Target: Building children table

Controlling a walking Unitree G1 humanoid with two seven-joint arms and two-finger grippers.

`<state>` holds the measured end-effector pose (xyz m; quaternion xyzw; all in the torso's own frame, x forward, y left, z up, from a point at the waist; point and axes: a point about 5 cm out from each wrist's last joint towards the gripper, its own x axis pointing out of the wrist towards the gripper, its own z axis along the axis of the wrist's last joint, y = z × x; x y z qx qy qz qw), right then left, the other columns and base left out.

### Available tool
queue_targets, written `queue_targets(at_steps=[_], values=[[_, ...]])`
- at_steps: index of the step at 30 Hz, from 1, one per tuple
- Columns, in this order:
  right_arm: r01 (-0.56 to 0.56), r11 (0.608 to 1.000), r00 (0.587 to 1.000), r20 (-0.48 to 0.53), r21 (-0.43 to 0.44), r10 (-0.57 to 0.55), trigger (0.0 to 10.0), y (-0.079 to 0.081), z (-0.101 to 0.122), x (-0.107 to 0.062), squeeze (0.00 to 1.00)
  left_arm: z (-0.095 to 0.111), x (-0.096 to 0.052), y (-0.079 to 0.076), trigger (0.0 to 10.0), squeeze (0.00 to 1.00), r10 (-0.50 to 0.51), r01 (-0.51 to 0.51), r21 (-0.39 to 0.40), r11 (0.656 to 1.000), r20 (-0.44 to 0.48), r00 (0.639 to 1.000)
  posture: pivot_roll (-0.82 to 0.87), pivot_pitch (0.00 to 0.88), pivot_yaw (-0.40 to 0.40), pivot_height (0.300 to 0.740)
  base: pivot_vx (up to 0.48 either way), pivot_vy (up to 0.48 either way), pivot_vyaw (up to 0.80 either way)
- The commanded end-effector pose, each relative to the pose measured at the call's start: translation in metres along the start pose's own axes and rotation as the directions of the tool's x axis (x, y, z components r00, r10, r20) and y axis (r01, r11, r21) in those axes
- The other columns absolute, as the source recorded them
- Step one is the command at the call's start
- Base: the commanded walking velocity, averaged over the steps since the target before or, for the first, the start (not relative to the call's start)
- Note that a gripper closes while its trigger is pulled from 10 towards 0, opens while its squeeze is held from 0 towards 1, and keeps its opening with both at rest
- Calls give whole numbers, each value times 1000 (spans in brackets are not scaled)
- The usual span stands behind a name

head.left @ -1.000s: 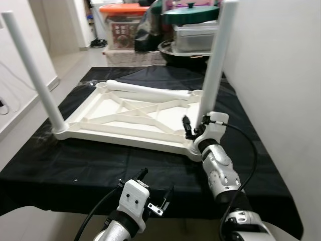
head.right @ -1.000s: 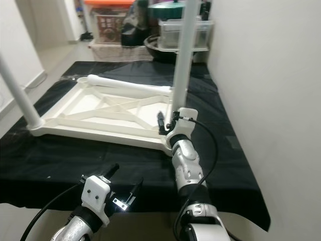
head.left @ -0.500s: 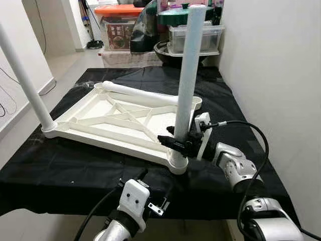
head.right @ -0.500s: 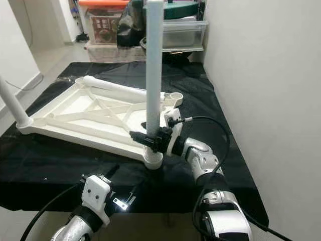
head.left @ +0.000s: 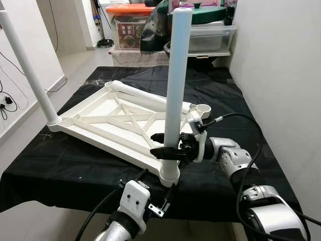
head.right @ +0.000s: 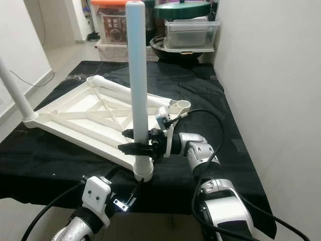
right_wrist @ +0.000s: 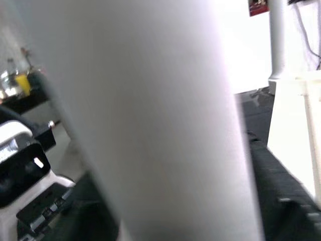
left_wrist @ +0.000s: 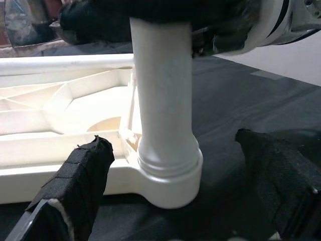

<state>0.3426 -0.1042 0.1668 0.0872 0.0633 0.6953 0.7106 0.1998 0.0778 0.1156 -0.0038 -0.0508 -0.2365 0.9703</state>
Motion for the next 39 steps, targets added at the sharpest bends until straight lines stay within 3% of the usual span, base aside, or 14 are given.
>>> queue_targets(at_steps=[1, 9, 13, 15, 16, 18, 19, 20, 24, 34, 35, 37, 38, 39], values=[[-25, 1000, 998, -62, -12, 24, 0, 1, -8, 6, 0, -6, -1, -2, 10000, 0, 1, -1, -4, 1000, -31, 1000, -2, 0, -13, 740, 0, 0, 0], [105, 994, 991, -74, -42, -108, 0, -5, -16, 9, 0, -6, 0, -2, 10000, 0, 1, -1, -7, 1000, -31, 1000, -9, 0, -5, 740, 0, 0, 0], [470, 878, 881, -17, -88, -473, 0, -25, -16, 8, 0, -6, -1, -1, 10000, 0, 1, -2, -6, 1000, -32, 999, -11, 0, -2, 740, 0, 0, 0], [643, 762, 765, 18, -77, -644, 0, -34, -16, 3, 0, -5, -1, -1, 10000, 0, 2, -2, -6, 1000, -33, 999, -11, 0, -2, 740, 0, 0, 0], [804, 592, 594, 52, -51, -803, 0, -42, -15, -7, 0, -5, -2, 0, 10000, 0, 2, -2, -5, 1000, -33, 999, -12, 0, 1, 740, 0, 0, 0], [804, 592, 594, 52, -51, -803, 0, -42, -15, -7, 0, -5, -2, 0, 10000, 0, 2, -2, -5, 1000, -33, 999, -12, 0, 1, 740, 0, 0, 0], [984, 176, 173, 81, 34, -982, 0, -48, -19, -38, 0, -5, -2, 1, 10000, 0, 0, 0, -5, 1000, -34, 999, -9, 0, 4, 740, 0, 0, 0], [998, 35, 30, 84, 54, -996, 0, -47, -21, -49, 0, -5, -2, 1, 10000, 0, 0, 0, -5, 1000, -34, 999, -9, 0, 4, 740, 0, 0, 0], [957, -247, -256, 43, 152, -966, 0, -33, -33, -60, 0, -5, -2, 1, 10000, 0, -2, 2, -3, 1000, -35, 999, -9, 0, 4, 740, 0, 0, 0], [945, -280, -280, -25, 170, -960, 0, -29, -42, -50, 0, -5, -1, 1, 10000, 0, -1, 1, -2, 1000, -35, 999, 1, 0, 1, 740, 0, 0, 0], [950, -262, -262, -25, 171, -965, 5961, -31, -44, -44, 0, -5, -1, 1, 10000, 0, 0, 0, -2, 1000, -35, 999, 1, 0, 1, 740, 0, 0, 0], [950, -262, -262, -25, 171, -965, 5961, -31, -44, -44, 0, -5, -1, 1, 10000, 0, 0, 0, -2, 1000, -35, 999, 1, 0, 1, 740, 0, 0, 0], [966, -160, -175, 55, 205, -983, 10000, -34, -35, -34, 1000, -5, -1, 2, 10000, 0, 1, -1, -2, 1000, -35, 999, 1, 0, 1, 740, 0, 0, 0], [975, -63, -96, 149, 213, -984, 10000, -36, -24, -27, 937, -6, -1, 1, 10000, 0, 1, -1, -3, 1000, -36, 999, 1, 0, 1, 740, 0, 0, 0]])
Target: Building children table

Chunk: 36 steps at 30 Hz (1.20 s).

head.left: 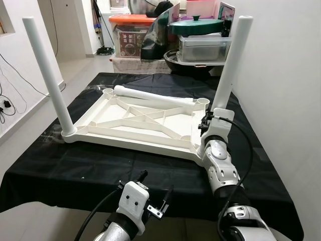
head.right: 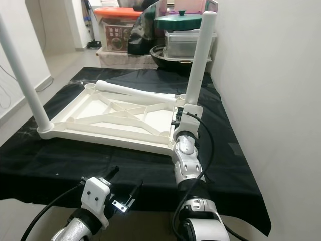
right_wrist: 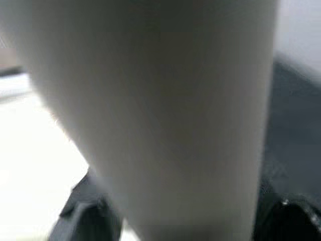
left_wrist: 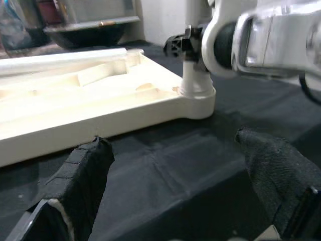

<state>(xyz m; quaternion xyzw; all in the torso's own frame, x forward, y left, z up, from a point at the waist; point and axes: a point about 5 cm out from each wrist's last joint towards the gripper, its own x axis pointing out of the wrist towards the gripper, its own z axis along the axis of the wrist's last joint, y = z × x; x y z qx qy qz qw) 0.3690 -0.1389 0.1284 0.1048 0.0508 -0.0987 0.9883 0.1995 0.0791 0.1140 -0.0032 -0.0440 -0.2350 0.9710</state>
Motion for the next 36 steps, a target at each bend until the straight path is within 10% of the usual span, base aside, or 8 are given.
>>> queue_targets(at_steps=[1, 2, 3, 5, 24, 28, 31, 36], values=[[-77, 997, 996, 40, 20, 76, 10000, 9, 4, 1, 937, -4, 0, 0, 10000, 0, -3, 2, -1, 1000, -22, 1000, 1, 0, 1, 740, 0, 0, 0], [-77, 997, 996, 40, 20, 76, 10000, 9, 4, 1, 937, -4, 0, 0, 10000, 0, -3, 2, -1, 1000, -22, 1000, 1, 0, 1, 740, 0, 0, 0], [-178, 983, 980, 96, 41, 173, 10000, 17, 11, 3, 0, -4, 0, 0, 10000, 0, -3, 3, -2, 1000, -23, 1000, 1, 0, 1, 740, 0, 0, 0], [-689, 719, 725, 99, 98, 681, 10000, 36, 25, -1, 0, -4, 0, 0, 10000, 0, -3, 3, -3, 1000, -24, 1000, 1, 0, 1, 740, 0, 0, 0], [-992, -84, -100, -193, 89, 976, 10000, 32, 22, -41, 0, -5, 1, 0, 10000, 0, -4, 4, -2, 1000, -23, 1000, 6, 0, -1, 740, 0, 0, 0], [-988, -129, -146, -219, 88, 965, 10000, 35, 19, -44, 0, -5, 1, 0, 10000, 0, -5, 5, -2, 1000, -24, 1000, 6, 0, -1, 740, 0, 0, 0], [-997, -70, -77, -243, 38, 967, 0, 41, 15, -42, 0, -5, 0, 0, 10000, 0, -5, 5, -1, 1000, -24, 1000, 13, 0, -4, 740, 0, 0, 0], [-994, 95, 102, -215, -45, 971, 0, 45, 14, -33, 0, -5, 0, -1, 10000, 0, -6, 6, -1, 1000, -25, 1000, 10, 0, -3, 740, 0, 0, 0]])
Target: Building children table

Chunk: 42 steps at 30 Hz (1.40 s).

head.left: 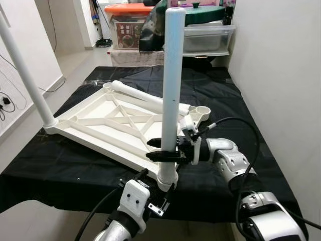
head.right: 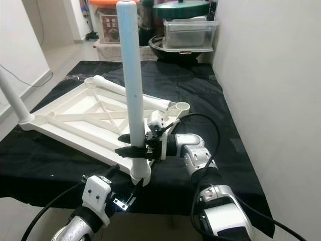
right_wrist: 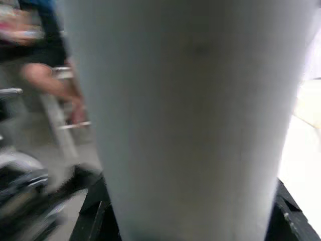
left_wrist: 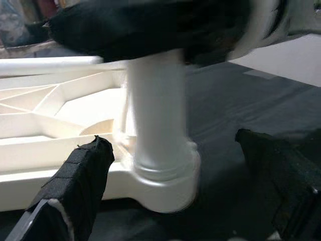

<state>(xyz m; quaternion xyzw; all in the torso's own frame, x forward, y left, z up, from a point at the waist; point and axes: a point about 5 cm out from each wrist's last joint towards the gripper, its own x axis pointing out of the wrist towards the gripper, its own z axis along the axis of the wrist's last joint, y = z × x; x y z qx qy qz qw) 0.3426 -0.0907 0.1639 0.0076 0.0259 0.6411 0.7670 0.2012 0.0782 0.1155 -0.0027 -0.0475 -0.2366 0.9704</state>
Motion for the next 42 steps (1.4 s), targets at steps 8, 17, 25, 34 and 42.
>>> queue_targets(at_steps=[8, 17, 25, 34, 42], values=[[888, 449, 455, -54, 103, -889, 0, -48, -28, -38, 0, -7, -3, -1, 10000, 0, -3, 3, -5, 1000, -33, 999, 1, 0, 2, 740, 0, 0, 0], [986, -141, -128, -136, 86, -982, 0, -35, -54, -81, 0, -7, -2, -1, 10000, 0, -6, 6, -4, 1000, -34, 999, 1, 0, 2, 740, 0, 0, 0], [968, -152, -120, -161, 199, -980, 10000, -26, -56, -43, 1000, -7, -2, 0, 10000, 0, -4, 4, -5, 1000, -35, 999, 2, 0, -2, 740, 0, 0, 0], [926, 234, 212, 104, 298, -972, 10000, -36, -12, -19, 0, -7, -1, 0, 10000, 0, -4, 4, -6, 1000, -34, 999, -1, 0, -1, 740, 0, 0, 0], [457, 847, 842, 173, 274, -510, 10000, -20, -7, -15, 0, -7, -1, 0, 10000, 0, -5, 5, -6, 1000, -35, 999, 0, 0, 1, 740, 0, 0, 0]])
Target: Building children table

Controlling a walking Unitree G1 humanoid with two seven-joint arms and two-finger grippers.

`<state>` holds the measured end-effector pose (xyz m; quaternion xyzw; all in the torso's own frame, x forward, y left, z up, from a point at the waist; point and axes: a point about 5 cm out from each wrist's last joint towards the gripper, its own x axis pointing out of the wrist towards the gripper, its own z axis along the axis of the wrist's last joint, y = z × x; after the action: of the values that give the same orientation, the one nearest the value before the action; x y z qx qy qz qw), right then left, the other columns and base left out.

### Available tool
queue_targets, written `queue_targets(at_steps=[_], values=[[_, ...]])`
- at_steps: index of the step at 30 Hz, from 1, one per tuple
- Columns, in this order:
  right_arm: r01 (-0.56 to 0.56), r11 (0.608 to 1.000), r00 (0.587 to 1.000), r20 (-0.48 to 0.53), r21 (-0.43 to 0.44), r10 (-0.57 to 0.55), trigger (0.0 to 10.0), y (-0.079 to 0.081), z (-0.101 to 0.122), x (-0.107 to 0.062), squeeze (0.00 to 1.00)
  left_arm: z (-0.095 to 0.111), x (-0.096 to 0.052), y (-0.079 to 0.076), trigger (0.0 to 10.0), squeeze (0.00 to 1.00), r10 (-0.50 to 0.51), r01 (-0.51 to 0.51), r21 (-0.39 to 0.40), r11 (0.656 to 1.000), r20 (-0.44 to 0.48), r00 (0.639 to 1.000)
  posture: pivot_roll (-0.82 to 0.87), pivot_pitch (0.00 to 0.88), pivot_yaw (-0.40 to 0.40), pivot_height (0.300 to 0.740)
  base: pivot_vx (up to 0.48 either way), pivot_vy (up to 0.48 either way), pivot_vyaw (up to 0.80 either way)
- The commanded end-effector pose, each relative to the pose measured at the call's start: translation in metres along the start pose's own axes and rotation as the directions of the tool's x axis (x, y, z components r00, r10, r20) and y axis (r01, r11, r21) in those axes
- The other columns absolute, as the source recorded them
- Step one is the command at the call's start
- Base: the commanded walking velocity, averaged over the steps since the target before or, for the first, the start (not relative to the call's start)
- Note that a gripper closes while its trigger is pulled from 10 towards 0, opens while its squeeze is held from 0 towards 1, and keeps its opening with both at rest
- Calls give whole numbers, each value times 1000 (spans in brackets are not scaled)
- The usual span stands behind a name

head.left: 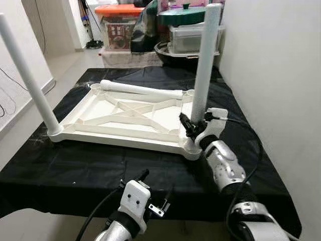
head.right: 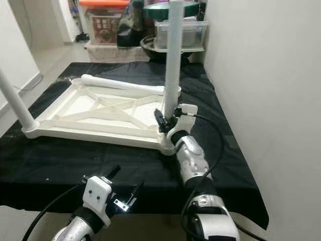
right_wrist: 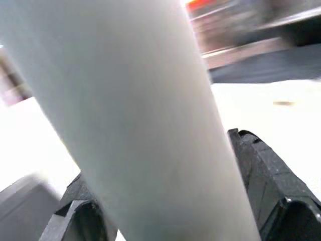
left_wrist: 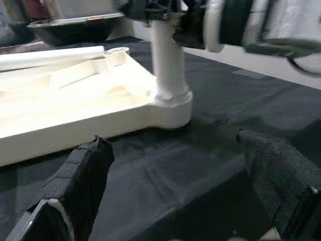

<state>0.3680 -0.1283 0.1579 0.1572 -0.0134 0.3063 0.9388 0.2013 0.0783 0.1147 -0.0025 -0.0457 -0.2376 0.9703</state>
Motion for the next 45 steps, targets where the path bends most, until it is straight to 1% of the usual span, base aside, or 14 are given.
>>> queue_targets(at_steps=[1, 9, 15, 16, 17, 28, 29, 30, 32, 33, 37, 40, 42, 45], values=[[-217, 975, 974, -60, 47, 220, 10000, 19, -8, 3, 0, -6, -1, 0, 10000, 0, -3, 3, -5, 1000, -32, 999, 0, 0, 1, 740, 0, 0, 0], [-655, 742, 711, -215, 143, 669, 10000, 36, -11, -20, 0, -6, -1, 1, 10000, 0, -3, 3, -3, 1000, -31, 1000, -1, 0, 0, 740, 0, 0, 0], [-736, 654, 615, -231, 173, 754, 9765, 43, -10, -21, 0, -6, -1, 1, 10000, 0, -3, 3, -4, 1000, -32, 999, 8, 0, -1, 740, 0, 0, 0], [-750, 637, 595, -238, 178, 768, 0, 45, -11, -21, 0, -6, -1, 0, 10000, 0, -3, 3, -5, 1000, -32, 999, 8, 0, -1, 740, 0, 0, 0], [-761, 626, 581, -248, 174, 775, 0, 47, -11, -20, 0, -6, -1, 0, 10000, 0, -3, 3, -5, 1000, -32, 999, 8, 0, -1, 740, 0, 0, 0], [-643, 764, 721, -294, 54, 628, 0, 42, -24, -11, 0, -6, -1, 1, 10000, 0, -3, 3, -7, 1000, -33, 999, 8, 0, -1, 740, 0, 0, 0], [-528, 849, 811, -302, -6, 501, 0, 35, -28, -6, 0, -6, -1, 1, 10000, 0, -2, 2, -7, 1000, -33, 999, 6, 0, -1, 740, 0, 0, 0], [-528, 849, 811, -302, -6, 501, 0, 35, -28, -6, 0, -6, -1, 1, 10000, 0, -2, 2, -7, 1000, -33, 999, 6, 0, -1, 740, 0, 0, 0], [-103, 986, 967, -247, -132, 68, 0, 7, -28, 2, 0, -6, -1, 1, 10000, 0, -2, 2, -8, 1000, -32, 999, 6, 0, -3, 740, 0, 0, 0], [293, 941, 934, -161, -166, -319, 0, -20, -24, -4, 0, -6, -1, 1, 10000, 0, -3, 3, -8, 1000, -32, 999, 6, 0, -3, 740, 0, 0, 0], [397, 906, 900, -133, -148, -416, 0, -27, -23, -9, 0, -6, -1, 1, 10000, 0, -3, 3, -9, 1000, -32, 999, 6, 0, -3, 740, 0, 0, 0], [688, 694, 706, -25, -212, -707, 0, -42, -20, -36, 0, -6, -1, 1, 10000, 0, -3, 3, -10, 1000, -33, 999, 6, 0, -3, 740, 0, 0, 0], [688, 694, 706, -25, -212, -707, 0, -42, -20, -36, 0, -6, -1, 1, 10000, 0, -3, 3, -10, 1000, -33, 999, 6, 0, -3, 740, 0, 0, 0], [820, 547, 555, 1, -168, -832, 0, -33, -26, -46, 0, -7, -2, 0, 10000, 0, -5, 4, -11, 1000, -35, 999, -3, 0, 1, 740, 0, 0, 0]])
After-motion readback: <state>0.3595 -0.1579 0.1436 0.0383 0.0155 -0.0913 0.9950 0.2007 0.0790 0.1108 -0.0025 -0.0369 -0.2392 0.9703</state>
